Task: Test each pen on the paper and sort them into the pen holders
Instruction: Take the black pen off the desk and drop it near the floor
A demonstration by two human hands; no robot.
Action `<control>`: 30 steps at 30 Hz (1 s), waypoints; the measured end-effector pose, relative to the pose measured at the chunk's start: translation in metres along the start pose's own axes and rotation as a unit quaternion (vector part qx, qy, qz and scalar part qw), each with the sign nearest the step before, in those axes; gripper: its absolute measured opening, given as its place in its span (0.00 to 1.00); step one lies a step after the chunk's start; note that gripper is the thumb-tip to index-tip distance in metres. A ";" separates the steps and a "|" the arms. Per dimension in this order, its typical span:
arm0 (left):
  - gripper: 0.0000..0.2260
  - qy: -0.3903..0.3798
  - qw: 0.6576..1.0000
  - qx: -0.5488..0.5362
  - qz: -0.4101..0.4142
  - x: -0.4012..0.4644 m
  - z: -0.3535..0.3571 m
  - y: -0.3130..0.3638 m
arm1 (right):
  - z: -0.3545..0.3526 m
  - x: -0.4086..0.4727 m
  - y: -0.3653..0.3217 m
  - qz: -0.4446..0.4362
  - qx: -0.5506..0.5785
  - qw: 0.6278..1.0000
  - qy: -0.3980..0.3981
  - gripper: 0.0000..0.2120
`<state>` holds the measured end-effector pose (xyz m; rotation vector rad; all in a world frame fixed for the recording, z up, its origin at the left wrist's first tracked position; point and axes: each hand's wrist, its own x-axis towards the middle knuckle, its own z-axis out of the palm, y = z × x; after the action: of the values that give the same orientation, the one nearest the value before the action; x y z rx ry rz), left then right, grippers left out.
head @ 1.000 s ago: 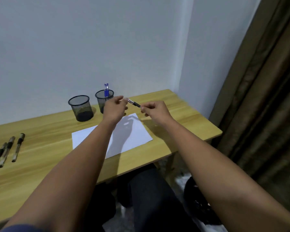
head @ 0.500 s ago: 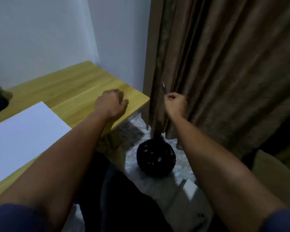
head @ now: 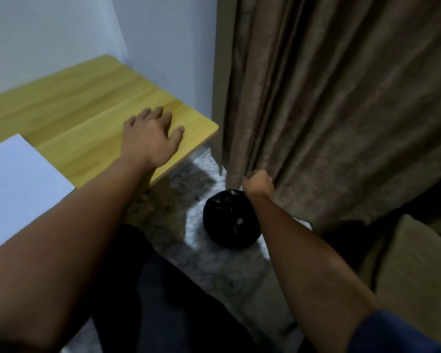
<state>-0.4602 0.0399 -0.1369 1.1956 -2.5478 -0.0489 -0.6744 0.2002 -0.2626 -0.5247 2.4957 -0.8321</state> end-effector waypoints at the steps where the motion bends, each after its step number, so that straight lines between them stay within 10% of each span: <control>1: 0.23 -0.002 1.000 0.002 0.001 0.000 0.000 0.000 | -0.003 0.000 -0.005 -0.011 0.004 1.000 0.002 0.12; 18: 0.22 -0.003 0.999 0.002 -0.042 -0.014 -0.061 -0.006 | -0.066 -0.072 -0.190 -0.323 -0.023 0.944 0.061 0.10; 30: 0.14 0.101 0.958 0.101 -0.250 -0.197 -0.222 -0.216 | 0.089 -0.279 -0.342 -0.550 -0.038 0.828 -0.102 0.09</control>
<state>-0.1142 0.0721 -0.0173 1.7972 -2.0575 0.2107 -0.3266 0.0392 -0.0264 -2.0460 1.8661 -0.9472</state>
